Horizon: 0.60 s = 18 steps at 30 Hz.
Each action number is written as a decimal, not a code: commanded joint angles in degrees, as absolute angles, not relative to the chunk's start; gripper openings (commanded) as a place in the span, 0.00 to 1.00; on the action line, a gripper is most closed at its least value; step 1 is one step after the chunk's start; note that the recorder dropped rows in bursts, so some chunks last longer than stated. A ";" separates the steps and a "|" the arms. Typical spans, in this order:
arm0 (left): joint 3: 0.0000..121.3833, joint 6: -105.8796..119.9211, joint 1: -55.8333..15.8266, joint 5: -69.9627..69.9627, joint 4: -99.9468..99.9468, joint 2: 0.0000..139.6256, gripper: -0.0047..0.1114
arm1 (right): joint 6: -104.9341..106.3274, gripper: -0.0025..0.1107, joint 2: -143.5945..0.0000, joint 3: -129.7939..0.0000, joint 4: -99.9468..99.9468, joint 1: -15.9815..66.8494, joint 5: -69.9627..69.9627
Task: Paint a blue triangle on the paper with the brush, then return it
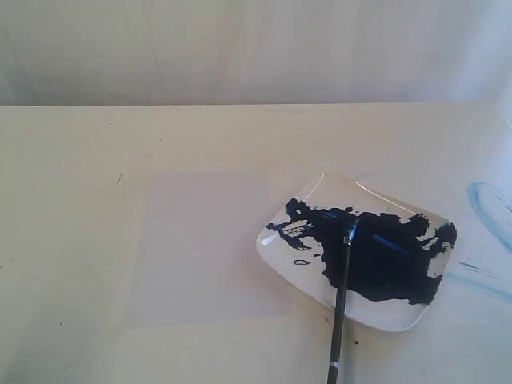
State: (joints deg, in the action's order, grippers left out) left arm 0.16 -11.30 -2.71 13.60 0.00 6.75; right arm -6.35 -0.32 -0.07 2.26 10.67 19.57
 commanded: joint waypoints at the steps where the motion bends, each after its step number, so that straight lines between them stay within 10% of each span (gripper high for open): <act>1: 0.00 -11.59 -3.14 13.47 0.00 6.81 0.04 | -6.27 0.02 -0.20 0.00 2.52 10.91 19.16; 18: 0.00 -11.59 -3.14 13.47 0.00 6.81 0.04 | -6.27 0.02 -0.20 0.00 2.52 10.91 18.02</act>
